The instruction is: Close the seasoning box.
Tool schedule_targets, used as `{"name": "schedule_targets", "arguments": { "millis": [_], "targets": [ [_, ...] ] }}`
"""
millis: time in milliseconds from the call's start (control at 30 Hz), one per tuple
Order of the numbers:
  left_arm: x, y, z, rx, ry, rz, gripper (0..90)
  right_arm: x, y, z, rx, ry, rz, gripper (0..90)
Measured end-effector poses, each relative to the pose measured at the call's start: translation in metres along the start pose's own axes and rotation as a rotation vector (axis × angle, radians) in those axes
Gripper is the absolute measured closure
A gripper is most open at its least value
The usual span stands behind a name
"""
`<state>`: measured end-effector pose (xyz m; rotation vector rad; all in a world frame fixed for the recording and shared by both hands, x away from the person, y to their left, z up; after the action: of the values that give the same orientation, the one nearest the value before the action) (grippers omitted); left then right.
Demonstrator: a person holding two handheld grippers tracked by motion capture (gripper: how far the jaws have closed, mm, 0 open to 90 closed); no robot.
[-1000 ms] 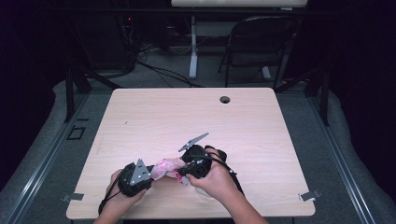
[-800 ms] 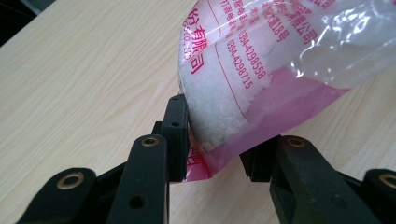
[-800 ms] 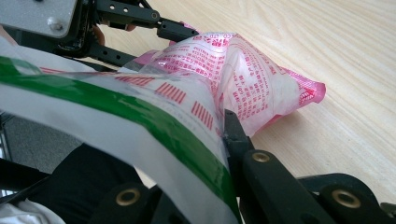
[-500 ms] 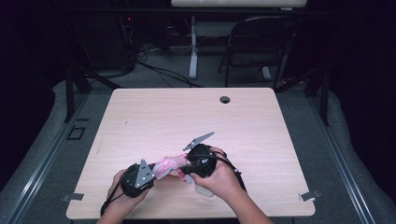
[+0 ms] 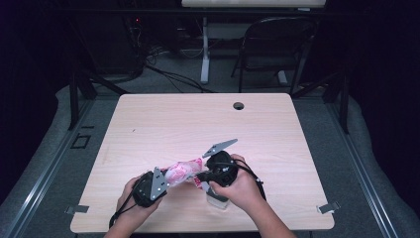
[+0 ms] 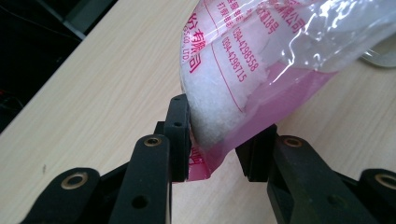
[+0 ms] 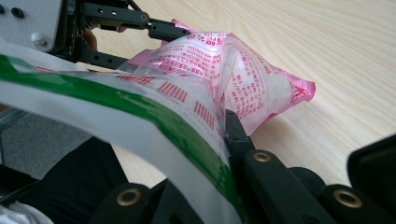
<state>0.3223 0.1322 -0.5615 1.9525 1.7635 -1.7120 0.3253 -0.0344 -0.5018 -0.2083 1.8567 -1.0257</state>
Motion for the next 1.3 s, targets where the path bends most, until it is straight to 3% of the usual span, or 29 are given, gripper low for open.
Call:
{"name": "schedule_targets", "arguments": {
  "millis": [333,600,833,967,1133,1300],
  "targets": [
    [-0.015,0.002,0.006,-0.058,0.053,0.006,69.6,0.007,-0.012,0.009,0.019,-0.003,0.028,89.4],
    [-0.024,0.006,0.006,-0.098,0.086,0.021,70.1,0.009,-0.018,0.017,0.027,0.025,0.049,87.9],
    [-0.027,0.007,0.007,-0.094,0.091,0.030,70.6,0.010,-0.021,0.022,0.028,0.038,0.052,88.7],
    [-0.022,0.008,0.008,-0.063,0.069,0.014,70.8,0.009,-0.019,0.022,0.038,0.024,0.052,89.9],
    [-0.004,0.007,0.014,-0.037,0.029,-0.010,71.4,0.011,-0.005,0.018,0.057,-0.001,0.011,90.0],
    [0.018,0.001,0.016,-0.002,-0.070,-0.032,72.1,0.003,0.012,0.012,0.051,-0.024,-0.010,89.9]
  ]
}}
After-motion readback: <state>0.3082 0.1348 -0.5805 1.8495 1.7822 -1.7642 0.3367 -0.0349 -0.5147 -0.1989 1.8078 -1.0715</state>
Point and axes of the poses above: each handheld gripper's, and its own axes: y roughly forward along the jaws, x roughly out of its underside, z roughly to its right, the point moved 7 cm from there along y, roughly forward along the jaws, and after that the axes turned 3 degrees about -y, right-handed, at the moved point
